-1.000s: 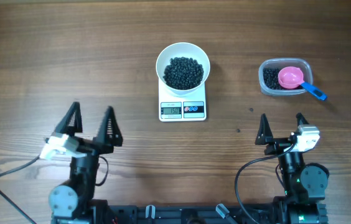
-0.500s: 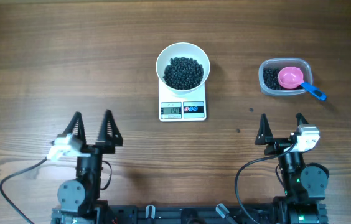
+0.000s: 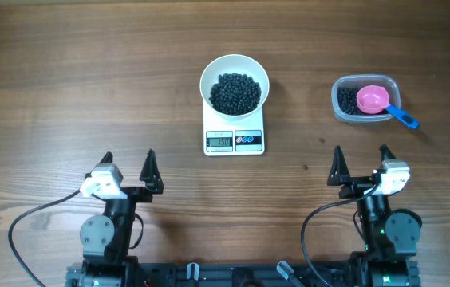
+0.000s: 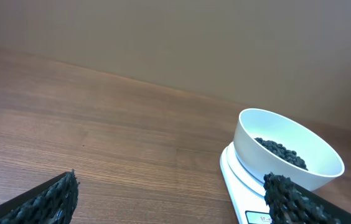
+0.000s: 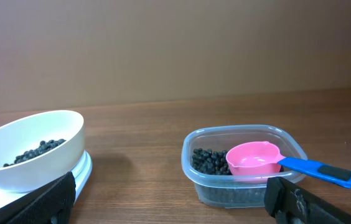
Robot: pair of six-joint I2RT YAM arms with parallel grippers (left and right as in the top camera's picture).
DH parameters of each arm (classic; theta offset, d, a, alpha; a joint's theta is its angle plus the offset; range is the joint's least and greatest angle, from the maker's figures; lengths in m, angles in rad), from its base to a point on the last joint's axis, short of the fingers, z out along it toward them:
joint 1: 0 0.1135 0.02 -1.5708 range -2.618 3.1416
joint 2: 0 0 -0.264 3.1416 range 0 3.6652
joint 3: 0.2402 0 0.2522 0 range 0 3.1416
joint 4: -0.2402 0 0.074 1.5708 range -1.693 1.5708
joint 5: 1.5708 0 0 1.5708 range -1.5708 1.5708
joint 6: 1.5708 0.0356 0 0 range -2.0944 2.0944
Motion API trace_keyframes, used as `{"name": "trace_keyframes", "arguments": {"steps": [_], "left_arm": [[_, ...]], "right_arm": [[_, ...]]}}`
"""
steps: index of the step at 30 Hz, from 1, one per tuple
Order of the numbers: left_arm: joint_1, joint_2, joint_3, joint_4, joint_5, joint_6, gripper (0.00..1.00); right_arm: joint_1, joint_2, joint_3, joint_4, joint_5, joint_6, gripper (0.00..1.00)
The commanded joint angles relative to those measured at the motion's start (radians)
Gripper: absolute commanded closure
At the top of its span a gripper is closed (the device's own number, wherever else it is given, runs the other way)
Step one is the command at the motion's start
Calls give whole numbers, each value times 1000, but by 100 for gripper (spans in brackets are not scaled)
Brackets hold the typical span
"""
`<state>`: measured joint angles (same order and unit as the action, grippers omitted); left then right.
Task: Scoop item into bowl and weigh 150g on scale
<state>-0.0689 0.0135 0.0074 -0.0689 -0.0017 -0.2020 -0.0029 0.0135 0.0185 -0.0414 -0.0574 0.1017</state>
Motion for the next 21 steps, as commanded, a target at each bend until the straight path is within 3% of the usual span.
{"name": "trace_keyframes", "arguments": {"steps": [1,8,21], "left_arm": [[7,-11,-2,-7,13,19,0],[100,-11,-2,-7,13,19,0],[102,-11,-2,-7,13,19,0]], "right_arm": [[-4,-9,5,4,13,6,0],[-4,-9,5,4,13,6,0],[-4,-9,5,4,13,6,0]]}}
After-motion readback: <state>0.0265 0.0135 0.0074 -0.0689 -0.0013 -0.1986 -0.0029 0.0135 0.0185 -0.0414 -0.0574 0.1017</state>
